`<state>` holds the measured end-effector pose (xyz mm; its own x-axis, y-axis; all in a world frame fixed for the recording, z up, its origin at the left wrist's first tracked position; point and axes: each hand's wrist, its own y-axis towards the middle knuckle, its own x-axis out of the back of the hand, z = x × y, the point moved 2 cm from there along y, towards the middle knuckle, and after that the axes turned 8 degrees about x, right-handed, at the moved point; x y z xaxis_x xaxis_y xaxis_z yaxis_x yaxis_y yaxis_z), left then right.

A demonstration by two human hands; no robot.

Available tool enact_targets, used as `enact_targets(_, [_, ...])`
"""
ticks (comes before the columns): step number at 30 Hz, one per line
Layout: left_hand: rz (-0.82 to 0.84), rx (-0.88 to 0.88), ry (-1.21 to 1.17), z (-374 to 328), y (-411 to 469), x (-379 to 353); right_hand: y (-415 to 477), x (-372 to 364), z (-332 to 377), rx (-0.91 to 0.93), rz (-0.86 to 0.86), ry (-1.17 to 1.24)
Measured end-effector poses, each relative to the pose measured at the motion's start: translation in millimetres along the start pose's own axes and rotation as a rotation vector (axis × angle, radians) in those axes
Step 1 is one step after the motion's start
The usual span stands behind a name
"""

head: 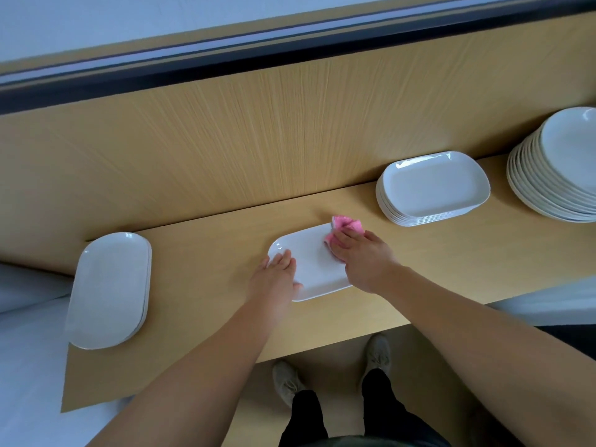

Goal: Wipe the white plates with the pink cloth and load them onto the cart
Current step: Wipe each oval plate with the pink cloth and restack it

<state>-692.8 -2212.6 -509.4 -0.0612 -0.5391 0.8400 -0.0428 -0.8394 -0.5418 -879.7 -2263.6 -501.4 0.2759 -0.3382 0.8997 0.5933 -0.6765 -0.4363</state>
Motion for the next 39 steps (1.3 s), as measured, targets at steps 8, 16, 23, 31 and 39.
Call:
enact_targets(8, [0.007,0.043,0.034,-5.4,4.4,-4.3,-27.9,-7.9,14.1,-0.104,0.046,0.000])
enact_targets(16, [0.010,0.056,0.028,-7.4,4.0,-3.4,-43.6,-11.7,15.0,0.019,0.170,-0.004])
enact_targets(23, [-0.004,0.028,-0.030,-3.8,1.0,8.5,-40.3,-0.1,0.9,0.216,0.199,0.010])
enact_targets(31, [-0.158,-0.061,-0.188,6.5,-36.0,-4.4,-46.9,15.8,-38.1,0.210,-0.375,0.338])
enact_targets(39, [-0.172,-0.030,-0.151,3.9,-42.0,-15.9,-44.8,21.8,-36.5,0.366,-0.465,0.367])
